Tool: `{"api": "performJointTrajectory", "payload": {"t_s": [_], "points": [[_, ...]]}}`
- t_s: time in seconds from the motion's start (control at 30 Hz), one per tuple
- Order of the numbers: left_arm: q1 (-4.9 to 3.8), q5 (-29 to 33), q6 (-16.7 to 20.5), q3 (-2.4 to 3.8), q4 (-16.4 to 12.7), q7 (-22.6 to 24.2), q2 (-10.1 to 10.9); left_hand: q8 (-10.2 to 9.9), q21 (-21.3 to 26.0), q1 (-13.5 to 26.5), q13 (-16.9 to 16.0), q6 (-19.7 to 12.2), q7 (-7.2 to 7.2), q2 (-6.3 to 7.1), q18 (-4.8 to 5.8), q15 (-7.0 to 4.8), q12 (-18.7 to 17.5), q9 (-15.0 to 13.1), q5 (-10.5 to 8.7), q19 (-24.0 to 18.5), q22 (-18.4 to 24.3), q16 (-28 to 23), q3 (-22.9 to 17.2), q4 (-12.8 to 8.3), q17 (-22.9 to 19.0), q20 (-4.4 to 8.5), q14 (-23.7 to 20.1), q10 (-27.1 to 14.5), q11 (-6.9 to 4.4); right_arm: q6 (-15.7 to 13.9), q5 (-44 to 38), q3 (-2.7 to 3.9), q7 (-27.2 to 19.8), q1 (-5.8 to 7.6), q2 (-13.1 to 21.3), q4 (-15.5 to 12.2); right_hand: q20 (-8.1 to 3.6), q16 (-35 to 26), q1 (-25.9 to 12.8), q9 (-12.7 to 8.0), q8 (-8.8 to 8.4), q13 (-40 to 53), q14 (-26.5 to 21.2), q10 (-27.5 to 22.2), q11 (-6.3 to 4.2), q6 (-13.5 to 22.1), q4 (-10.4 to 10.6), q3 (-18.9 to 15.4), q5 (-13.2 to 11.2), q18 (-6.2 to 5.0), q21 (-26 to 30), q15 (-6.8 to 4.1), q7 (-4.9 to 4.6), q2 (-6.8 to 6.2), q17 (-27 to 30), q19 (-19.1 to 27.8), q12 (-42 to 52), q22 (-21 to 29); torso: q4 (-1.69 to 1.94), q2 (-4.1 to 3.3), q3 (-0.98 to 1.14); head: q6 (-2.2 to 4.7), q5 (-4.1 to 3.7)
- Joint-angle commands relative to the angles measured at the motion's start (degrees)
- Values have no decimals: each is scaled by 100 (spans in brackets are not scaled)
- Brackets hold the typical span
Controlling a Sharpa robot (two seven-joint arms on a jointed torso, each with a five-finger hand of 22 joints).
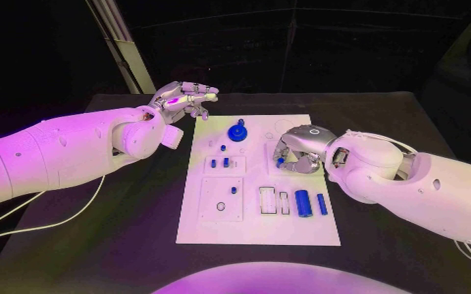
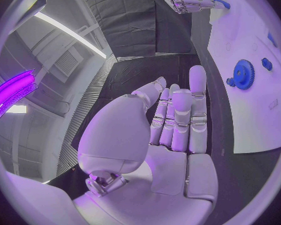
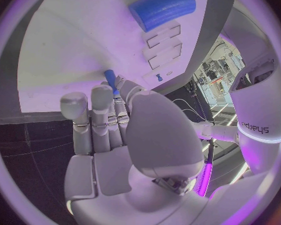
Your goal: Assemble the parts on the task board
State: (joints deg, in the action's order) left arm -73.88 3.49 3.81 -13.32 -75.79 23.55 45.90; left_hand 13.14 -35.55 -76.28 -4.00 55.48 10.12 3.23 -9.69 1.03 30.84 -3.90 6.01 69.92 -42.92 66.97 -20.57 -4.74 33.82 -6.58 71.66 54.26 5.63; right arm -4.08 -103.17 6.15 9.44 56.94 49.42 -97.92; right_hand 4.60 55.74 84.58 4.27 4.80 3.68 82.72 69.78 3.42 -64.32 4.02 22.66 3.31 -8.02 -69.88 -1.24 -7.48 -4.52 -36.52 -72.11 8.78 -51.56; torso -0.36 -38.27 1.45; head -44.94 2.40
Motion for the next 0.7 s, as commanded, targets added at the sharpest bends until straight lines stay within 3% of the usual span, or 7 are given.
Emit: {"api": "performJointTrajectory", "payload": {"t_s": [0.03,0.13,0.27,0.4,0.53,0.7], "points": [[-7,21,-50,4,0,15,1,20,27,-25,8,-24,9,-11,-77,-3,37,6,29,-53,4,-26,-34,-8,-5,-5,-39,-16,30,-538,154,-1,-169,3,34,-71,15,34,14,5,22,9,29,43,-1,-46,-25,76,-24,69,-32,-15,1,18,-31,-45,-48,-27,0,2,2,6,3],[-7,21,-47,4,0,16,10,20,27,-25,8,-24,9,-11,-77,-3,37,6,29,-53,4,-26,-34,-8,-5,-5,-39,-16,30,-730,400,1,-267,3,97,-121,12,43,25,0,6,9,26,51,7,-49,-61,136,-24,68,-37,-11,-13,15,-34,-41,-80,-28,1,5,-3,5,-6],[-7,21,-42,4,0,18,23,20,27,-25,8,-24,9,-11,-77,-3,37,6,29,-53,4,-26,-34,-8,-5,-5,-39,-16,30,-887,785,140,-467,3,192,-227,13,56,28,-6,-13,9,24,58,17,-47,-98,190,-20,70,-48,-4,-29,2,-45,-42,-112,-39,14,5,-3,22,-8],[-6,21,-36,3,5,19,22,20,27,-25,8,-24,9,-11,-77,-3,37,6,29,-53,4,-26,-34,-8,-5,-5,-39,-16,30,-926,1048,208,-643,3,257,-364,14,61,25,-7,-19,11,23,64,20,-52,-113,210,-16,72,-54,-2,-33,-8,-48,-42,-124,-46,8,6,-1,24,19],[-3,21,-39,3,11,20,11,20,27,-25,8,-24,9,-11,-77,-3,37,6,29,-53,4,-26,-34,-8,-5,-5,-39,-16,30,-969,1210,233,-778,3,249,-492,16,69,20,-9,-25,11,22,67,24,-52,-125,223,-13,72,-58,1,-38,-20,-56,-41,-135,-50,11,2,5,31,27],[0,21,-39,2,18,19,-8,20,27,-25,8,-24,9,-11,-77,-3,37,6,29,-53,4,-26,-34,-8,-5,-5,-39,-16,30,-965,1399,244,-942,2,121,-580,18,93,12,-11,-33,11,27,69,28,-52,-137,240,-6,75,-68,4,-43,-31,-87,-46,-148,-66,17,1,-9,30,44]]}}
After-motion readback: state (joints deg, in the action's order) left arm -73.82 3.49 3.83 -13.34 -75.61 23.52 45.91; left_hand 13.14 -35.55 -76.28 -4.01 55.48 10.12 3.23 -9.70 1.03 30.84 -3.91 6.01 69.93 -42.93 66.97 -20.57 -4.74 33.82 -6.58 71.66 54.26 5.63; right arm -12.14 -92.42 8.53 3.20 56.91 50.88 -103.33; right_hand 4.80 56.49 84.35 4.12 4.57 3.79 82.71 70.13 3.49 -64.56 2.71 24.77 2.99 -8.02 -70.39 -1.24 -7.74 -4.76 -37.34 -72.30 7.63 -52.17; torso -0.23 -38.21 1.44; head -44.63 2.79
